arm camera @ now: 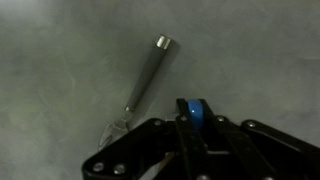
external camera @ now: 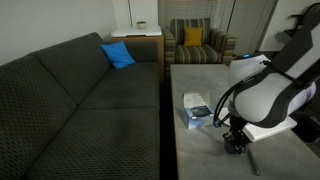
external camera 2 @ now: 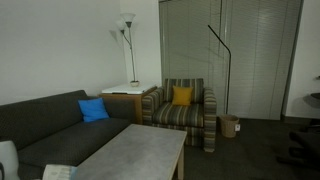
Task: Remove the blue mug from the white plate and set it down on the table
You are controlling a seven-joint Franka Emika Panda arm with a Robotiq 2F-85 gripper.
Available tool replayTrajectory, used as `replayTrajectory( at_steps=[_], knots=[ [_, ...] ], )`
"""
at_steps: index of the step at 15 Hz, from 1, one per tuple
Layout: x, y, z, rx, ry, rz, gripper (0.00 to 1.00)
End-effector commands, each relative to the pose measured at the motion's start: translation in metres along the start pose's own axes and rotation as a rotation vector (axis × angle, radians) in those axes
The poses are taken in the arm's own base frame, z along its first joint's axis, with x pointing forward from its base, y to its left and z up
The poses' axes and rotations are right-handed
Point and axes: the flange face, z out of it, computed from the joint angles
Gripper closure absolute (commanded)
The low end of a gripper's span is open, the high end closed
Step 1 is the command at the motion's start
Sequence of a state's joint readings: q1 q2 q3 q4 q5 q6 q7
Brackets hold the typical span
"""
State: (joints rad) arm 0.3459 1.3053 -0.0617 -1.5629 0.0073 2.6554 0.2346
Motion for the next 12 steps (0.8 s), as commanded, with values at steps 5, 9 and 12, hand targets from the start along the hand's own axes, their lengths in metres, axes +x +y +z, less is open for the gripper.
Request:
replayTrajectory(
  at_steps=[5, 9, 12],
  knots=[
    [0.012, -0.002, 0.022, 0.04, -0.021, -0.017, 0.97],
    [0.015, -0.004, 0.025, 0.086, 0.043, 0.03, 0.97],
    [0.014, -0.004, 0.029, 0.115, 0.079, 0.062, 0.97]
  ],
)
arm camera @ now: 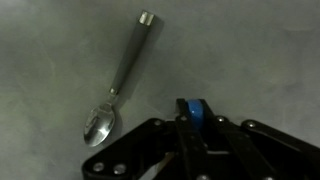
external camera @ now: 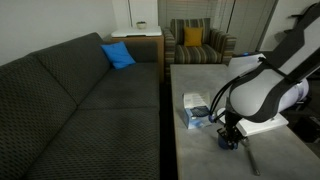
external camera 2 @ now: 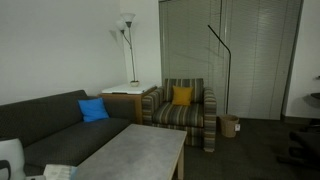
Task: Remove the blue mug from the white plate and set it down on the table
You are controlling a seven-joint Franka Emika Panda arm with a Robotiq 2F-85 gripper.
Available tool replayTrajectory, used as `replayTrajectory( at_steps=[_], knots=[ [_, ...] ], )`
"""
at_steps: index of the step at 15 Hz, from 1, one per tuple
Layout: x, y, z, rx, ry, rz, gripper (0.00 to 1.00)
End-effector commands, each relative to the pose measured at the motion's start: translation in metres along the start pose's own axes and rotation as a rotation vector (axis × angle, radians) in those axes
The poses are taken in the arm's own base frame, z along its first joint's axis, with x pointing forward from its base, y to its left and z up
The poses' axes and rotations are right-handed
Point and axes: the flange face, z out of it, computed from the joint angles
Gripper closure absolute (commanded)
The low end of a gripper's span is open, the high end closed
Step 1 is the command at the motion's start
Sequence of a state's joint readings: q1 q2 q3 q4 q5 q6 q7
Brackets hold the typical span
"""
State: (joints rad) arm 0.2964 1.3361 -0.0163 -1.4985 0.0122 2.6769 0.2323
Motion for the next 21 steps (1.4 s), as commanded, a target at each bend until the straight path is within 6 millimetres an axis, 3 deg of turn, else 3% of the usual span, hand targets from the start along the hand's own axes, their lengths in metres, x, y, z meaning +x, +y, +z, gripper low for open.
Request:
replayTrajectory(
  at_steps=[1, 16, 19, 21],
  knots=[
    [-0.006, 0.002, 0.034, 0.055, 0.035, 0.039, 0.97],
    [-0.019, 0.001, 0.045, 0.073, 0.044, 0.06, 0.97],
    [-0.019, 0.002, 0.044, 0.072, 0.044, 0.06, 0.84],
    [-0.021, 0.002, 0.049, 0.073, 0.048, 0.059, 0.59]
  ],
)
